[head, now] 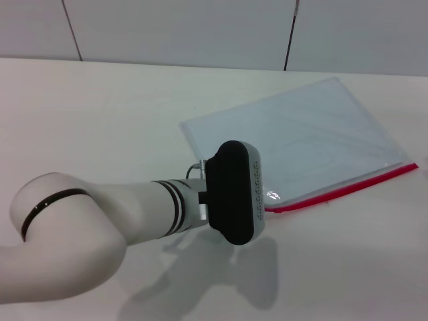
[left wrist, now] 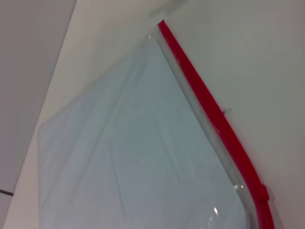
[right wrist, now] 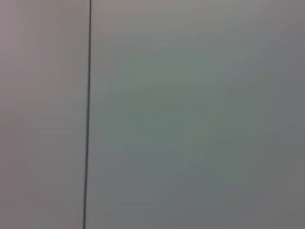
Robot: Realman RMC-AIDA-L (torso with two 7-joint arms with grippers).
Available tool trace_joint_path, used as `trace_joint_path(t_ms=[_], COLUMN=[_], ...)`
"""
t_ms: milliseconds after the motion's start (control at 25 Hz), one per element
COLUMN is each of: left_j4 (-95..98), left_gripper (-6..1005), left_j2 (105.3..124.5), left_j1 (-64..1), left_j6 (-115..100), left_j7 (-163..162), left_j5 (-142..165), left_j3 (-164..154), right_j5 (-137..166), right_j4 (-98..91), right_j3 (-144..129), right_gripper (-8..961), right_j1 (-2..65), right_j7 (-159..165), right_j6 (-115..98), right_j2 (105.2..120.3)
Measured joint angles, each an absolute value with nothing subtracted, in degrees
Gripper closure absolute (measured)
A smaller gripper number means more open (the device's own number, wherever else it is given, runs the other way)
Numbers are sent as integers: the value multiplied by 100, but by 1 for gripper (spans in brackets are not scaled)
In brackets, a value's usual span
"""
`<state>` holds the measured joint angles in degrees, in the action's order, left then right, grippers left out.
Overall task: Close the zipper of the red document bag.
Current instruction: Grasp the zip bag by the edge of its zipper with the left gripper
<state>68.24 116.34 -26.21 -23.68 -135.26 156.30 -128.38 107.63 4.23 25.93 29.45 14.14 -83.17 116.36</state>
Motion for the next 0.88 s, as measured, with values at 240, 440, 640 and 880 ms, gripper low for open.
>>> trace_joint_path(t_ms=[240, 440, 640, 880], left_j4=[6692, 6501, 6381, 6227], left_gripper=[480, 675, 861, 938], left_j2=[11635, 11636, 11636, 11636], left_j1=[-2613, -2528, -2353, -2073], left_j6=[-2223, -1662, -1027, -41], left_j7=[-13519, -13511, -13437, -13047], left_j5=[15664, 15901, 15993, 15957], left_j3=[-12851, -12925, -12967, -12943], right_j5=[10771, 10777, 10778, 11259], right_j4=[396, 193, -188, -610], right_j3=[2185, 1656, 455, -803], right_gripper=[76, 76, 78, 82], right_j1=[3004, 3093, 3300, 3616], right_j7=[1390, 1384, 1381, 1302], right_j6=[-8330, -8514, -8725, -8632], right_j2=[11624, 11616, 11607, 11602])
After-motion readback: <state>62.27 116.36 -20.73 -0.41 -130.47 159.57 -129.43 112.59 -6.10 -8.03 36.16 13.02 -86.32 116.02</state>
